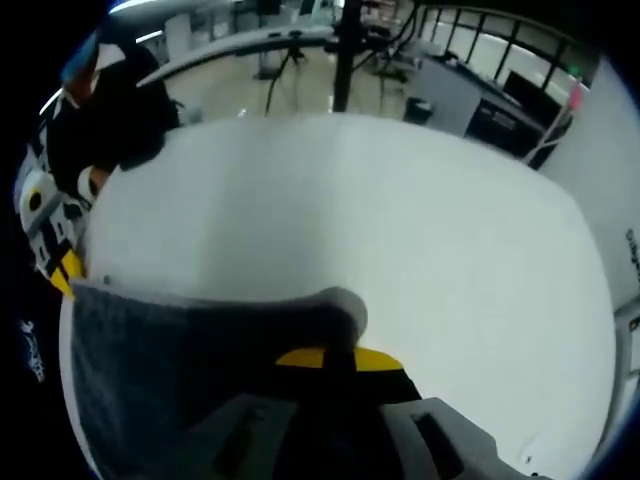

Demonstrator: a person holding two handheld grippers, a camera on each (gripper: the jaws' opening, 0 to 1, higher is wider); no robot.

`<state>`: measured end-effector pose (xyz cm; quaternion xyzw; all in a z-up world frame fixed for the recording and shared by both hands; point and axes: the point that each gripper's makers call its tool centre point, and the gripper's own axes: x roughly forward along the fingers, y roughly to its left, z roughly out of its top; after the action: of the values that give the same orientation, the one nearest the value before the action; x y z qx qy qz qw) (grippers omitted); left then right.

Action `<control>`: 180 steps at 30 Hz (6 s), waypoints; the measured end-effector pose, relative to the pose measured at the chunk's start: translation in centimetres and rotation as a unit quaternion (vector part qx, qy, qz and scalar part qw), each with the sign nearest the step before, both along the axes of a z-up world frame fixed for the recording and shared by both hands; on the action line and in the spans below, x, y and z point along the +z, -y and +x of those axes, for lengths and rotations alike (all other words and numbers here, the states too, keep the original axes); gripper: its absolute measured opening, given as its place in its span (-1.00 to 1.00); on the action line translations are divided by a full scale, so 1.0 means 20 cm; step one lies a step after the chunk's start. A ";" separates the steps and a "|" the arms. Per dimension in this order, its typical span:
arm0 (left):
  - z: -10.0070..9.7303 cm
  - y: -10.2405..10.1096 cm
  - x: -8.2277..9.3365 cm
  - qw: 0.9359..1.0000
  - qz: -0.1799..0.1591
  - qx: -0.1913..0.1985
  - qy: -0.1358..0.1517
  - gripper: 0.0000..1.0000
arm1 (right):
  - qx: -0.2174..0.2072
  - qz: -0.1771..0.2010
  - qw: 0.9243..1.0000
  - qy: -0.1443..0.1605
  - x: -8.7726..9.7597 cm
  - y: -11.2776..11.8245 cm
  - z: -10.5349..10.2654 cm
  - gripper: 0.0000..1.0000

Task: Open the folded towel by lifting each exposed corner and separating the folded layers until the towel lies flat within the target outline without major curled edges

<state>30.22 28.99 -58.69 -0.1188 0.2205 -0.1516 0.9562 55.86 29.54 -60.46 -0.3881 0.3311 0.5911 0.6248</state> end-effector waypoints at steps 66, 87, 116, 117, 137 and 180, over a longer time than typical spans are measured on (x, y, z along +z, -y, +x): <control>0.03 -0.64 0.06 0.993 0.064 0.103 -0.002 -0.99 | 0.129 0.036 0.984 0.120 0.19 -0.71 0.09 0.89; 0.02 -0.60 0.11 0.994 0.051 0.097 0.018 -0.99 | 0.260 0.012 0.953 0.156 0.18 -0.76 -0.05 -0.11; 0.05 -0.54 0.16 0.995 0.061 0.071 0.034 -0.99 | 0.352 -0.079 0.919 0.157 0.01 -0.73 -0.06 -0.66; 0.05 -0.54 0.16 0.995 0.063 0.071 0.034 -0.99 | 0.355 -0.083 0.919 0.150 0.00 -0.72 -0.07 -0.75; 0.06 -0.53 0.16 0.995 0.048 0.074 0.041 -1.00 | 0.368 -0.057 0.909 0.186 0.01 -0.70 -0.08 -0.98; 0.10 -0.40 0.34 0.995 0.036 0.043 0.079 -1.00 | 0.315 0.020 0.922 0.225 0.20 -0.69 -0.06 -1.00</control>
<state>32.25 36.92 -51.81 -0.0814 0.1445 -0.1116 0.9798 54.66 43.29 -56.40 -0.5828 0.0308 0.6609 0.4718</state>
